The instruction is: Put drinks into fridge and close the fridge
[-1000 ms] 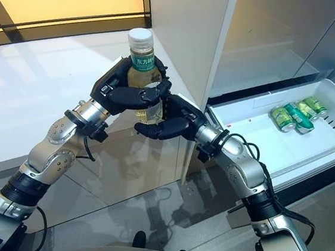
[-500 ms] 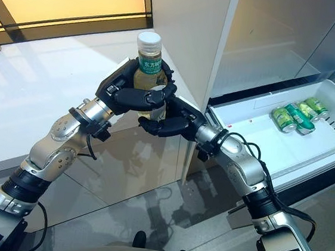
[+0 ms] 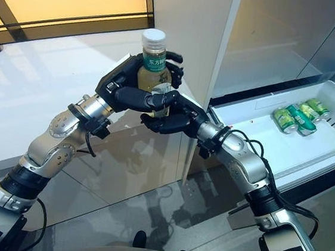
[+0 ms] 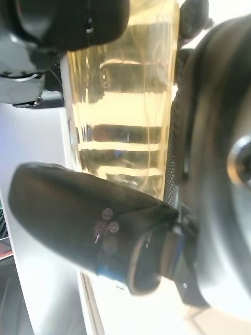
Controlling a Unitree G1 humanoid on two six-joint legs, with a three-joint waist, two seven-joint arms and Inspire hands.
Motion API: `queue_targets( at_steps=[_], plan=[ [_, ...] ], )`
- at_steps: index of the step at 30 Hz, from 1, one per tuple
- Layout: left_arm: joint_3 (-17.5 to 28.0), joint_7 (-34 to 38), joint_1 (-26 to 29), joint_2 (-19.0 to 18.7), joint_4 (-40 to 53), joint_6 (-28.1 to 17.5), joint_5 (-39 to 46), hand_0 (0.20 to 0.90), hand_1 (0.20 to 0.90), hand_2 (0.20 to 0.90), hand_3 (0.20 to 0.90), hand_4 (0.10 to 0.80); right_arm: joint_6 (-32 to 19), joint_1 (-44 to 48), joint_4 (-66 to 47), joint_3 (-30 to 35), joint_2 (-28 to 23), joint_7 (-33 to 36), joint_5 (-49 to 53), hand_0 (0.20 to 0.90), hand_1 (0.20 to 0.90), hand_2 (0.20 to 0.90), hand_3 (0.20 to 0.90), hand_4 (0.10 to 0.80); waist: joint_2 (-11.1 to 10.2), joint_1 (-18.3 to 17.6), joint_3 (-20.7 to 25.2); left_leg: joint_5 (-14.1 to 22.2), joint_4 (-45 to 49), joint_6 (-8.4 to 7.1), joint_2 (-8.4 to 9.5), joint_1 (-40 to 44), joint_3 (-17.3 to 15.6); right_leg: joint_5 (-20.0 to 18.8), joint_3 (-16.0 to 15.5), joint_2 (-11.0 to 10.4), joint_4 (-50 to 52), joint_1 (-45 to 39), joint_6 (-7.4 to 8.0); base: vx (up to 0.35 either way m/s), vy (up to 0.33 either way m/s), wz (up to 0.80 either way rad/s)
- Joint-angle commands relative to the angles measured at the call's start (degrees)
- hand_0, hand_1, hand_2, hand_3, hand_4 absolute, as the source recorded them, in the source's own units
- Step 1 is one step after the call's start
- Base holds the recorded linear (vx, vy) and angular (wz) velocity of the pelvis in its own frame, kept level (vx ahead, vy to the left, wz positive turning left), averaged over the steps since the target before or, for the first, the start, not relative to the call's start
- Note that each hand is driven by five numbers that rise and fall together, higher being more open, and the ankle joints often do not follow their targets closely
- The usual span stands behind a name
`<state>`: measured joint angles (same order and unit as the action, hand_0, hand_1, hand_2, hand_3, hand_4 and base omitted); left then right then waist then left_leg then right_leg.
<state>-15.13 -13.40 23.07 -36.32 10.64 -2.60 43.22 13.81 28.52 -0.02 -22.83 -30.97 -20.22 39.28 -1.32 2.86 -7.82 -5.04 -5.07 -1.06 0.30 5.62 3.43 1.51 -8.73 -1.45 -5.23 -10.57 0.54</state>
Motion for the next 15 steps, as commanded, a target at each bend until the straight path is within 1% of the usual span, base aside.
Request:
queue_targets(
  at_steps=[1, 8, 12, 15],
  plan=[
    [4.0, 0.0, 8.4, -1.0, 3.0, -7.7, -0.3, 0.9, 0.9, 0.9, 0.9, 0.8, -11.5, 10.2, -5.4, 5.6, 1.7, 1.0, 3.5, 0.3, 0.3, 0.3, 0.2, 0.1, -0.2, -0.6, 7.1, 6.1, 0.1, 1.24, 2.28, 2.4, 0.4, -2.3, 0.8, -1.1, 1.0, 2.2, 3.24, 0.0, 0.0, 0.0],
    [7.7, 0.6, 6.1, -3.0, 2.5, -7.8, -0.4, 0.9, 0.9, 0.9, 0.9, 0.8, -13.0, 9.8, -7.4, 8.5, -0.6, 1.2, 2.9, 0.3, 0.3, 0.3, 0.2, 0.1, -0.2, -0.4, 7.2, 6.1, 0.1, 1.24, 2.25, 2.2, 0.5, -2.2, 0.7, -1.1, 1.0, 2.2, 3.22, 0.0, 0.0, 0.0],
    [9.8, 1.4, 4.2, -2.8, 2.3, -7.6, 0.6, 0.9, 0.9, 0.9, 0.9, 0.8, -14.1, 9.2, -8.7, 10.2, -1.7, 1.0, 2.1, 0.3, 0.3, 0.3, 0.2, 0.1, -0.3, -0.3, 7.2, 6.1, 0.1, 1.24, 2.31, 2.1, 0.7, -2.2, 0.7, -1.0, 0.9, 2.2, 3.22, 0.0, 0.0, 0.0],
    [11.6, 1.1, 1.6, -2.6, 1.9, -6.6, 1.8, 0.9, 0.9, 0.9, 0.9, 0.8, -15.2, 8.7, -10.8, 12.0, -3.2, 1.9, 2.3, 0.3, 0.3, 0.3, 0.2, 0.1, -0.4, -0.3, 7.2, 6.2, 0.1, 1.26, 2.31, 2.1, 0.8, -2.1, 0.7, -1.1, 0.9, 2.3, 3.25, 0.0, 0.0, 0.0]
  ],
)
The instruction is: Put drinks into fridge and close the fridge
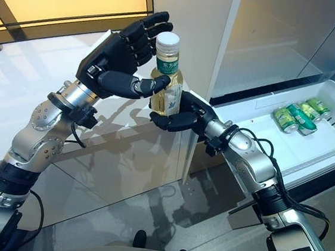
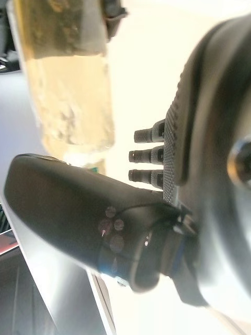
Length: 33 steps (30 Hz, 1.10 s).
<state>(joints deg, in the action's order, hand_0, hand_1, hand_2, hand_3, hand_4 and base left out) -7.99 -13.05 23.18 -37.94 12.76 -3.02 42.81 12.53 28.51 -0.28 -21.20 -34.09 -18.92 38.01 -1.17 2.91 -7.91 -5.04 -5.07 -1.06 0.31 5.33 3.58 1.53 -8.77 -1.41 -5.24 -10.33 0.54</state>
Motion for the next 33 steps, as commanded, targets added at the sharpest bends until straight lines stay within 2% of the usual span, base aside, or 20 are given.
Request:
queue_targets(
  at_steps=[1, 4, 6, 7, 8, 9, 12, 14, 15, 18, 20, 23, 25, 28, 30, 32, 33],
  plan=[
    [5.3, 0.2, -0.2, -0.6, -0.4, -6.0, 2.6, 0.9, 0.9, 0.9, 0.9, 0.8, -14.5, 8.4, -11.6, 11.6, -0.7, 1.1, 3.8, 0.3, 0.3, 0.3, 0.2, 0.1, -0.6, -0.3, 7.3, 6.2, 0.1, 1.29, 2.27, 2.4, 0.6, -2.2, 0.7, -1.0, 1.0, 2.1, 3.19, 0.0, 0.0, 0.0],
    [6.8, -2.0, -3.1, 0.2, -0.5, -5.7, 4.8, 0.9, 0.9, 0.9, 0.9, 0.8, -15.7, 7.6, -13.7, 14.0, -1.5, 1.9, 3.3, 0.3, 0.3, 0.3, 0.2, 0.1, -0.6, -0.4, 7.2, 6.2, 0.1, 1.32, 2.29, 2.3, 0.6, -2.2, 0.8, -1.0, 1.0, 2.2, 3.19, 0.0, 0.0, 0.0],
    [7.4, -6.1, -5.1, 1.3, 0.6, -4.7, 10.0, 0.9, 0.9, 0.9, 0.9, 0.8, -16.6, 6.6, -15.0, 15.7, -2.1, 2.2, 2.8, 0.3, 0.3, 0.3, 0.2, 0.1, -0.6, -0.4, 7.3, 6.2, 0.1, 1.36, 2.27, 2.3, 0.6, -2.3, 0.8, -1.0, 1.0, 2.2, 3.19, -0.017, 0.004, 0.0],
    [7.9, -10.1, -6.7, 2.8, 1.8, -2.7, 15.2, 0.9, 0.9, 0.9, 0.9, 0.8, -17.4, 5.3, -15.8, 17.0, -2.2, 2.2, 1.8, 0.3, 0.3, 0.3, 0.2, 0.1, -0.6, -0.5, 7.3, 5.9, 0.1, 1.34, 2.25, 2.0, 0.6, -2.5, 0.8, -1.0, 1.1, 2.6, 3.18, 0.0, 0.0, 0.0],
    [8.0, -10.6, -7.1, 3.3, 2.1, -2.0, 16.3, 0.9, 0.9, 0.9, 0.9, 0.8, -17.5, 5.1, -16.1, 17.3, -2.2, 2.1, 1.7, 0.3, 0.3, 0.3, 0.2, 0.1, -0.6, -0.5, 7.3, 6.2, 0.1, 1.33, 2.21, 2.2, 0.6, -2.3, 0.8, -1.0, 1.0, 2.4, 3.19, 0.0, 0.0, 0.0],
    [7.9, -13.7, -8.1, 4.9, 3.1, 0.6, 19.6, 0.9, 0.9, 0.9, 0.9, 0.8, -17.8, 4.3, -16.8, 18.2, -2.3, 2.4, 1.3, 0.3, 0.3, 0.3, 0.2, 0.1, -0.6, -0.6, 7.3, 6.3, 0.1, 1.35, 2.21, 2.2, 0.6, -2.3, 0.9, -1.0, 1.0, 2.5, 3.19, 0.0, 0.0, 0.0],
    [5.8, -20.2, -11.1, 9.9, 5.5, 6.0, 26.7, 0.9, 0.9, 0.9, 0.9, 0.8, -17.9, 2.4, -19.2, 20.1, -2.9, 4.4, 0.5, 0.3, 0.3, 0.3, 0.2, 0.1, -0.7, -1.3, 7.2, 6.5, 0.1, 1.36, 2.13, 2.2, 0.3, -2.5, 1.4, -0.9, 1.0, 2.7, 3.14, 0.0, 0.0, 0.0],
    [5.1, -22.8, -11.9, 11.1, 5.8, 7.5, 31.2, 0.9, 0.9, 0.9, 0.9, 0.8, -17.9, 2.1, -19.5, 20.9, -3.7, 5.5, 1.0, 0.3, 0.3, 0.3, 0.2, 0.1, -0.8, -1.6, 7.2, 6.3, 0.1, 1.35, 2.12, 2.0, 0.0, -2.8, 1.6, -0.9, 1.1, 3.0, 3.12, 0.0, 0.0, 0.0],
    [4.6, -25.8, -13.2, 13.2, 5.7, 9.6, 35.2, 0.9, 0.9, 0.9, 0.9, 0.8, -18.0, 1.5, -19.7, 21.9, -4.4, 5.9, 1.4, 0.3, 0.3, 0.3, 0.2, 0.1, -0.9, -1.8, 7.1, 6.5, 0.1, 1.4, 2.1, 2.0, -0.1, -2.9, 1.8, -0.8, 1.0, 3.1, 3.03, 0.0, 0.0, 0.0],
    [3.6, -31.8, -15.2, 16.1, 5.4, 12.8, 39.9, 0.9, 0.9, 0.9, 0.9, 0.8, -18.1, 0.5, -19.9, 23.2, -4.6, 6.3, 1.2, 0.3, 0.3, 0.3, 0.2, 0.1, -0.9, -2.1, 7.0, 6.9, 0.1, 1.4, 2.03, 2.1, -0.3, -2.8, 2.1, -0.8, 0.9, 3.0, 2.9, 0.0, 0.0, 0.0],
    [2.0, -37.7, -16.4, 17.3, 5.6, 16.2, 43.0, 0.9, 0.9, 0.9, 0.9, 0.8, -18.0, 0.1, -20.0, 23.8, -5.1, 6.8, 0.7, 0.3, 0.3, 0.3, 0.2, 0.1, -1.0, -2.3, 6.7, 7.0, 0.1, 1.38, 2.01, 2.1, -0.4, -2.9, 2.2, -0.7, 0.9, 3.1, 2.8, -0.016, -0.006, -0.01],
    [-1.7, -44.0, -17.4, 17.8, 5.3, 18.5, 44.8, 0.9, 0.9, 0.9, 0.9, 0.8, -17.9, 0.1, -19.7, 23.7, -6.1, 7.7, 0.5, 0.3, 0.3, 0.3, 0.2, 0.1, -1.1, -2.6, 6.4, 7.3, 0.1, 1.32, 1.97, 2.2, -0.6, -3.1, 2.3, -0.8, 0.8, 3.1, 2.75, -0.023, -0.008, -0.01],
    [-2.5, -45.3, -17.8, 17.7, 5.0, 19.3, 46.5, 0.9, 0.9, 0.9, 0.9, 0.8, -17.9, 0.2, -19.5, 23.7, -6.4, 7.4, 0.4, 0.3, 0.3, 0.3, 0.2, 0.1, -1.0, -2.7, 6.3, 7.3, 0.1, 1.27, 1.94, 2.1, -0.7, -3.1, 2.4, -0.8, 0.8, 3.2, 2.72, 0.0, 0.0, 0.0],
    [-3.1, -43.0, -19.1, 18.5, 3.4, 22.0, 49.4, 0.9, 0.9, 0.9, 0.9, 0.8, -18.0, 0.2, -19.2, 23.6, -6.3, 7.2, -0.3, 0.3, 0.3, 0.3, 0.2, 0.1, -1.0, -2.7, 6.1, 7.2, 0.1, 1.22, 1.91, 2.0, -1.0, -3.3, 2.5, -0.8, 0.9, 3.4, 2.77, -0.01, 0.001, 0.0],
    [-2.9, -42.0, -20.6, 19.4, 1.4, 23.6, 47.5, 0.9, 0.9, 0.9, 0.9, 0.8, -17.9, -0.1, -19.3, 23.9, -6.5, 7.2, -0.1, 0.3, 0.3, 0.3, 0.2, 0.1, -1.0, -2.6, 6.1, 7.2, 0.1, 1.24, 1.91, 2.0, -1.1, -3.3, 2.5, -0.8, 0.9, 3.5, 2.77, 0.0, 0.0, 0.0],
    [-1.3, -43.7, -25.3, 21.1, -3.0, 26.9, 44.1, 0.9, 0.9, 0.9, 0.9, 0.8, -18.1, -1.6, -19.2, 25.7, -6.9, 6.2, 1.0, 0.3, 0.3, 0.3, 0.2, 0.1, -1.1, -2.2, 6.0, 7.1, 0.1, 1.28, 1.91, 1.8, -1.0, -3.3, 2.6, -0.7, 0.8, 3.6, 2.74, 0.0, 0.0, 0.0],
    [-1.0, -43.0, -26.0, 21.2, -3.7, 27.2, 44.4, 0.9, 0.9, 0.9, 0.9, 0.8, -18.0, -1.8, -19.2, 26.0, -6.8, 6.0, 1.2, 0.3, 0.3, 0.3, 0.2, 0.1, -1.1, -2.1, 6.1, 7.1, 0.1, 1.26, 1.92, 1.7, -0.9, -3.4, 2.7, -0.6, 0.8, 3.7, 2.76, 0.0, 0.0, 0.0]
  ],
)
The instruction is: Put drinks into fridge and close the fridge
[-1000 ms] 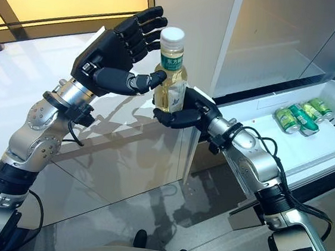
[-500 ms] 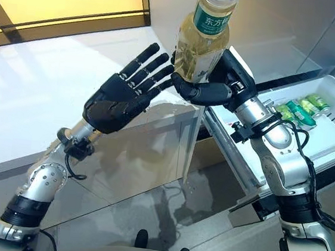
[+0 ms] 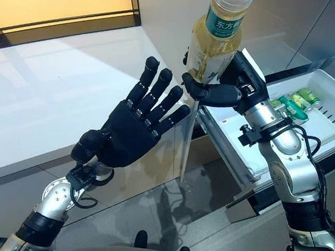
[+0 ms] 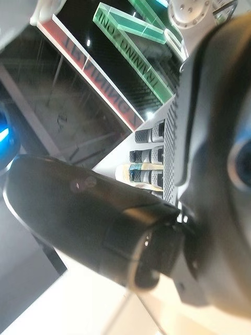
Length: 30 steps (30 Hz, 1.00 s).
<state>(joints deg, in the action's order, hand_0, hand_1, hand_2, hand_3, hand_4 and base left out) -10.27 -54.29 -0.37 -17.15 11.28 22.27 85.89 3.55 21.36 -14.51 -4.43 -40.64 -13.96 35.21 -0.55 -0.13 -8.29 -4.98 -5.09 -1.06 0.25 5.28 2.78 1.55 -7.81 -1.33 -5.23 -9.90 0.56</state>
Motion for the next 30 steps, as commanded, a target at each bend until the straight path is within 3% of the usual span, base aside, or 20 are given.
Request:
queue_targets(
  at_steps=[1, 4, 5, 10, 14, 18, 21, 25, 27, 30],
  plan=[
    [2.2, -2.4, -4.0, 1.0, -4.9, 3.0, 0.6, 0.9, 0.9, 0.9, 0.9, 0.8, -8.9, 4.8, -4.8, 9.7, -0.2, 0.6, 4.4, 0.3, 0.3, 0.3, 0.2, 0.1, -1.7, 1.1, 6.4, 7.0, 0.1, 1.26, 2.03, 1.7, 0.0, -3.4, 1.8, -0.7, 0.8, 3.3, 2.76, 0.0, 0.0, 0.0],
    [5.5, -6.2, -8.1, 2.4, -14.6, 6.1, -4.9, 0.9, 0.9, 0.9, 0.9, 0.8, -8.1, 3.4, -4.6, 11.1, -0.5, -1.5, 6.8, 0.3, 0.3, 0.3, 0.2, 0.1, -2.0, 1.6, 6.4, 6.7, 0.1, 1.22, 2.15, 1.2, 0.3, -3.5, 1.9, -0.6, 0.7, 3.5, 2.76, 0.0, 0.0, 0.0],
    [6.8, -9.5, -9.9, 3.7, -20.6, 6.0, -10.1, 0.9, 0.9, 0.9, 0.9, 0.8, -7.3, 2.1, -5.0, 12.0, -0.9, -2.8, 8.8, 0.3, 0.3, 0.3, 0.2, 0.1, -2.1, 1.7, 6.5, 6.6, 0.1, 1.21, 2.15, 1.0, 0.3, -3.6, 1.9, -0.5, 0.6, 3.7, 2.81, 0.0, 0.0, 0.0],
    [9.4, -13.1, -13.1, 5.5, -33.6, 5.0, -16.9, 0.9, 0.9, 0.9, 0.9, 0.8, -4.5, -1.7, -6.6, 13.8, -2.0, -6.5, 12.6, 0.3, 0.3, 0.3, 0.2, 0.1, -2.4, 1.5, 6.5, 6.4, 0.1, 1.14, 2.06, 0.4, -0.1, -3.7, 2.2, -0.6, 0.5, 4.4, 3.08, -0.019, 0.006, -0.01],
    [9.6, -11.9, -14.1, 6.2, -40.8, 2.7, -22.5, 0.9, 0.9, 0.9, 0.9, 0.8, -3.0, -5.3, -7.8, 14.9, -2.5, -9.7, 15.0, 0.3, 0.3, 0.3, 0.2, 0.1, -2.7, 0.9, 6.4, 6.3, 0.1, 1.12, 1.94, 0.1, -1.0, -3.8, 2.5, -0.7, 0.6, 5.0, 3.35, -0.008, 0.003, 0.0],
    [8.9, -3.7, -14.3, 6.3, -46.1, -3.3, -26.8, 0.9, 0.9, 0.9, 0.9, 0.8, -1.6, -8.8, -9.2, 16.4, -2.7, -11.8, 16.4, 0.3, 0.3, 0.3, 0.2, 0.1, -2.9, -0.1, 6.3, 6.4, 0.1, 1.19, 1.84, 0.1, -1.8, -3.8, 2.9, -0.6, 1.1, 5.3, 3.59, -0.002, 0.018, -0.1],
    [7.2, 5.8, -13.9, 4.4, -48.9, -10.4, -30.3, 0.9, 0.9, 0.9, 0.9, 0.8, -1.5, -11.4, -9.3, 18.7, -3.4, -12.2, 17.0, 0.3, 0.3, 0.3, 0.2, 0.1, -3.0, -1.0, 6.0, 6.3, 0.1, 1.3, 1.77, 0.1, -2.5, -3.6, 3.4, -0.5, 1.8, 5.7, 3.64, 0.014, 0.024, -0.08],
    [6.2, 18.9, -12.6, 2.8, -50.7, -19.2, -34.3, 0.9, 0.9, 0.9, 0.9, 0.8, -3.7, -14.4, -8.7, 21.4, -3.5, -10.5, 13.2, 0.3, 0.3, 0.3, 0.2, 0.1, -3.1, -1.8, 5.6, 6.3, 0.1, 1.45, 1.73, 0.1, -3.2, -3.6, 3.8, -0.3, 2.2, 6.1, 3.73, -0.008, 0.023, -0.08],
    [6.3, 21.7, -12.3, 2.7, -51.6, -21.3, -35.6, 0.9, 0.9, 0.9, 0.9, 0.8, -4.6, -14.8, -8.3, 22.1, -3.6, -9.5, 10.6, 0.3, 0.3, 0.3, 0.2, 0.1, -3.2, -1.8, 5.5, 6.2, 0.1, 1.43, 1.71, 0.2, -3.3, -3.5, 3.8, -0.4, 2.2, 6.1, 3.78, 0.0, 0.016, -0.11],
    [7.1, 32.1, -11.5, 2.8, -55.7, -30.8, -47.0, 0.9, 0.9, 0.9, 0.9, 0.8, -7.2, -15.6, -6.3, 24.4, -4.6, -4.7, 2.9, 0.3, 0.3, 0.3, 0.2, 0.1, -3.6, -1.8, 5.2, 6.7, 0.1, 1.35, 1.52, 0.5, -3.7, -3.0, 3.7, -0.3, 2.4, 5.8, 3.94, 0.03, 0.013, -0.05]
  ],
)
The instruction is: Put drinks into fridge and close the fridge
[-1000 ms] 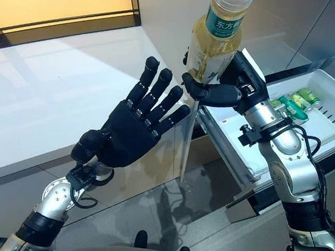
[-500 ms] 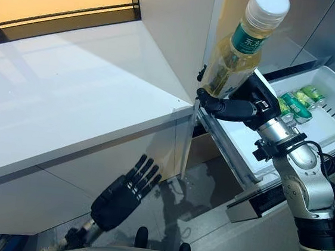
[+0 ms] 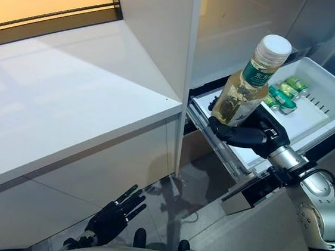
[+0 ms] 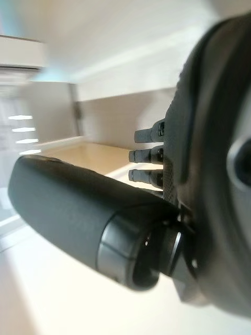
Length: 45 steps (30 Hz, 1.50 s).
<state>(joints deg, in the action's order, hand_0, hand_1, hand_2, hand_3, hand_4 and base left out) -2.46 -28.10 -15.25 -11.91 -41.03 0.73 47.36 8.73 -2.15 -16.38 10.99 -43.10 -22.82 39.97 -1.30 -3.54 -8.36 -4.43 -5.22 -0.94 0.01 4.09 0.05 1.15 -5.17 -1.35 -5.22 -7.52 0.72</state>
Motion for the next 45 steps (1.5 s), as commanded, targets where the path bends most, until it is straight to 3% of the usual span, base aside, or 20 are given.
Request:
queue_targets(
  at_steps=[1, 8, 16, 22, 36, 45],
  plan=[
    [-0.7, 7.4, 3.6, -2.3, -4.1, -10.0, -9.9, 0.9, 0.9, 0.9, 0.9, 0.8, -12.8, 8.1, -4.0, 9.3, -2.6, 4.8, -3.1, 0.3, 0.3, 0.3, 0.2, 0.1, -3.0, 1.7, 5.3, 6.1, 0.2, 1.22, 1.74, 1.6, -1.1, -2.6, 0.9, -0.2, 2.4, 3.5, 3.77, 0.0, 0.0, 0.0],
    [-0.5, 15.8, 5.4, -2.2, -12.1, -12.3, -19.8, 0.9, 0.9, 0.9, 0.9, 0.8, -13.6, 12.5, 2.1, 8.0, -7.9, 10.3, -12.6, 0.3, 0.3, 0.3, 0.2, 0.1, -4.2, 2.7, 5.0, 6.3, 0.4, 1.04, 1.74, 1.6, -1.6, -2.6, -0.1, -0.3, 2.2, 3.2, 3.82, 0.038, -0.004, 0.01],
    [-0.6, 17.2, 6.1, -3.6, -22.7, -13.3, -22.1, 0.9, 0.9, 0.9, 0.9, 0.8, -9.9, 24.3, 15.8, -2.3, -15.6, 8.5, -15.4, 0.3, 0.3, 0.3, 0.2, 0.1, -6.1, 4.8, 5.2, 6.2, 0.3, 0.58, 1.55, 1.5, -2.0, -2.8, -1.5, -0.3, 1.3, 2.7, 3.92, 0.096, -0.019, 0.02],
    [-0.6, 17.3, 5.1, -4.4, -24.4, -13.6, -23.4, 0.9, 0.9, 0.9, 0.9, 0.8, -6.5, 33.0, 30.2, -9.8, -17.4, 6.5, -15.1, 0.3, 0.3, 0.3, 0.2, 0.1, -7.6, 7.2, 4.7, 6.2, 0.3, 0.57, 1.52, 1.2, -0.8, -2.8, -2.4, -0.1, 1.1, 2.4, 3.78, 0.109, -0.044, 0.07],
    [-1.3, 18.1, 4.8, -7.3, -23.1, -12.1, -24.5, 0.9, 0.9, 0.9, 0.9, 0.8, 1.1, 46.1, 59.5, -23.9, -15.7, 4.8, -19.3, 0.3, 0.3, 0.3, 0.2, 0.1, -9.4, 12.3, 1.3, 6.1, 0.7, 0.83, 1.01, 0.1, 1.3, -3.2, -3.9, 0.3, 0.9, 2.4, 3.6, 0.072, -0.042, 0.08],
    [-2.8, 20.1, 5.7, -8.1, -20.0, -9.3, -23.9, 0.9, 0.9, 0.9, 0.9, 0.8, 6.1, 48.0, 71.6, -26.3, -12.5, 0.0, -27.8, 0.3, 0.3, 0.3, 0.2, 0.1, -8.9, 14.3, -0.4, 5.7, 0.9, 1.28, 1.28, -0.4, 3.0, -3.3, -4.3, 0.2, 1.3, 2.5, 3.39, 0.043, -0.021, 0.04]
  ],
)
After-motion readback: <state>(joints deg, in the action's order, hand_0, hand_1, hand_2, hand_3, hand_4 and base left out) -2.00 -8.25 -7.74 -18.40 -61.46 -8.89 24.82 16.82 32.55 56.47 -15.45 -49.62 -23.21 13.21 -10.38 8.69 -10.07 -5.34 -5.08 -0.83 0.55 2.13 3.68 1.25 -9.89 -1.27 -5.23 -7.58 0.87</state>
